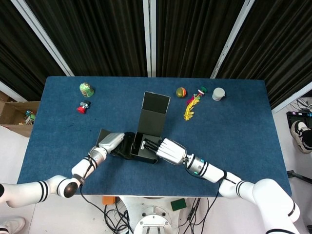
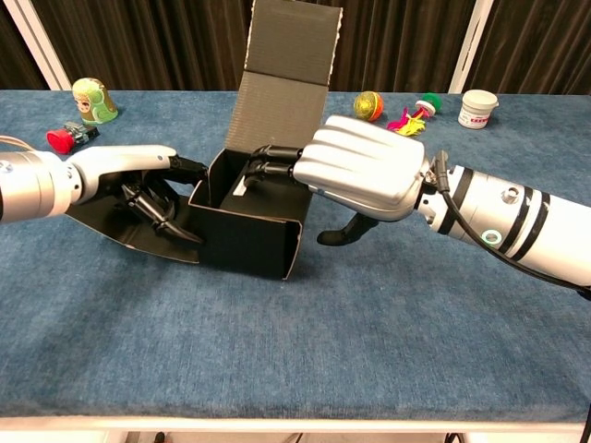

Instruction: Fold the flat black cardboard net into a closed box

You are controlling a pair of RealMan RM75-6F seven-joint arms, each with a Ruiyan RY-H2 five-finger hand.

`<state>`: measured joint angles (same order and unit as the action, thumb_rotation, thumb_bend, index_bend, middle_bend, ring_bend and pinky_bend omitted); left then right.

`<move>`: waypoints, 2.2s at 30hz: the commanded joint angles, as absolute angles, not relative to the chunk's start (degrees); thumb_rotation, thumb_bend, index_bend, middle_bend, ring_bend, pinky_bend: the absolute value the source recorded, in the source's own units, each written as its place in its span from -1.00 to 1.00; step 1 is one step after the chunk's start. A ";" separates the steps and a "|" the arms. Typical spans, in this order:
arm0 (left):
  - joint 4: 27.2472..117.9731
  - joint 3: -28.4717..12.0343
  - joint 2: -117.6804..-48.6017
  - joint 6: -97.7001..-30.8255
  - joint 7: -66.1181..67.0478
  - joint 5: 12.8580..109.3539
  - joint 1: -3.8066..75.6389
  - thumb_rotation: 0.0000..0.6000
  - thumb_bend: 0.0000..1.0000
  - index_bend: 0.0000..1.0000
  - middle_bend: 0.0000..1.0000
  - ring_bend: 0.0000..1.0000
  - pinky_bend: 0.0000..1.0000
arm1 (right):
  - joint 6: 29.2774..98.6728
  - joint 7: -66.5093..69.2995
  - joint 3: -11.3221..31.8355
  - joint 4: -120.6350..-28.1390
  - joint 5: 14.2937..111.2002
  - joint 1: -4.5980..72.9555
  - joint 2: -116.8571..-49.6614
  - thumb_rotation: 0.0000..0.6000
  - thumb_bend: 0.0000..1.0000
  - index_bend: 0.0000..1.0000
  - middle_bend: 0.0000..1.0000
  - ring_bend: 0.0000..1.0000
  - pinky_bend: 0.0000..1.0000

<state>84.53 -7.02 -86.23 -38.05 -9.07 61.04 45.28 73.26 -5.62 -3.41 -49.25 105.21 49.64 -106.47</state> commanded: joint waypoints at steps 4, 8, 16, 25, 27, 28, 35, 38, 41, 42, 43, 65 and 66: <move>83.47 -6.85 -87.09 -38.41 -8.96 62.04 44.95 0.87 -1.00 -0.15 -0.24 0.24 0.91 | 71.63 -6.31 -4.01 -50.53 105.37 49.86 -105.68 1.00 -0.69 -0.41 -0.58 0.39 1.00; 83.09 -6.76 -87.30 -38.04 -9.00 62.11 44.86 0.88 -1.00 -0.13 -0.22 0.24 0.91 | 70.81 -6.06 -4.09 -51.72 105.28 50.03 -105.08 1.00 -0.69 -0.39 -0.58 0.39 1.00; 82.74 -6.87 -87.67 -38.06 -8.98 62.21 44.56 0.87 -1.00 -0.10 -0.21 0.24 0.91 | 70.02 -7.25 -4.19 -53.81 105.53 50.14 -103.69 1.00 -0.69 -0.37 -0.57 0.39 1.00; 81.71 -6.90 -88.58 -39.87 -8.28 63.73 43.94 0.93 -1.00 0.08 -0.04 0.27 0.91 | 71.23 -8.17 -3.12 -54.67 104.98 49.40 -102.81 1.00 -0.69 -0.37 -0.57 0.39 1.00; 81.83 -7.01 -88.68 -40.27 -8.47 64.01 43.72 0.94 -0.98 0.11 0.00 0.28 0.91 | 71.13 -8.19 -3.19 -54.87 104.94 49.26 -102.67 1.00 -0.69 -0.37 -0.57 0.39 1.00; 81.94 -7.06 -88.65 -40.35 -8.58 64.18 43.65 0.95 -0.96 0.12 0.02 0.28 0.91 | 71.01 -8.14 -3.25 -54.97 104.89 49.17 -102.62 1.00 -0.69 -0.37 -0.57 0.39 1.00; 83.94 -7.86 -87.56 -40.55 -10.24 64.84 43.21 0.94 -0.92 0.12 0.01 0.28 0.91 | 71.22 -7.79 -3.16 -55.38 104.82 48.78 -102.25 1.00 -0.69 -0.37 -0.56 0.39 1.00; 84.33 -7.88 -87.06 -40.14 -10.08 64.99 43.39 0.94 -0.92 0.12 0.01 0.28 0.91 | 71.05 -7.76 -3.07 -55.44 104.81 48.81 -102.22 1.00 -0.67 -0.37 -0.56 0.39 1.00; 84.09 -7.88 -87.28 -39.89 -9.70 64.65 43.57 0.95 -0.93 0.12 0.01 0.28 0.91 | 70.77 -7.84 -3.11 -55.37 104.95 48.91 -102.51 1.00 -0.65 -0.37 -0.56 0.39 1.00; 84.06 -7.93 -87.37 -39.87 -9.68 64.49 43.58 0.95 -0.93 0.12 0.01 0.28 0.91 | 70.79 -7.88 -3.14 -55.31 105.09 48.96 -102.63 1.00 -0.65 -0.37 -0.56 0.39 1.00; 84.10 -8.01 -87.42 -39.87 -9.68 64.37 43.59 0.94 -0.93 0.12 0.00 0.28 0.91 | 70.83 -7.89 -3.15 -55.20 105.20 48.99 -102.79 1.00 -0.65 -0.37 -0.56 0.39 1.00; 84.86 -7.77 -86.63 -39.33 -6.80 61.41 43.96 0.95 -0.94 -0.04 -0.11 0.27 0.90 | 74.03 -7.99 -1.12 -60.43 105.35 48.76 -100.23 1.00 -0.70 -0.53 -0.58 0.39 1.00; 84.88 -7.83 -86.64 -39.30 -6.79 61.28 43.98 0.94 -0.94 -0.04 -0.11 0.27 0.90 | 73.97 -8.10 -1.13 -61.13 105.35 48.72 -99.81 1.00 -0.70 -0.54 -0.57 0.39 1.00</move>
<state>84.87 -7.81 -86.63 -39.32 -6.81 61.30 43.97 73.95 -7.97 -1.17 -60.19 105.40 48.88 -100.54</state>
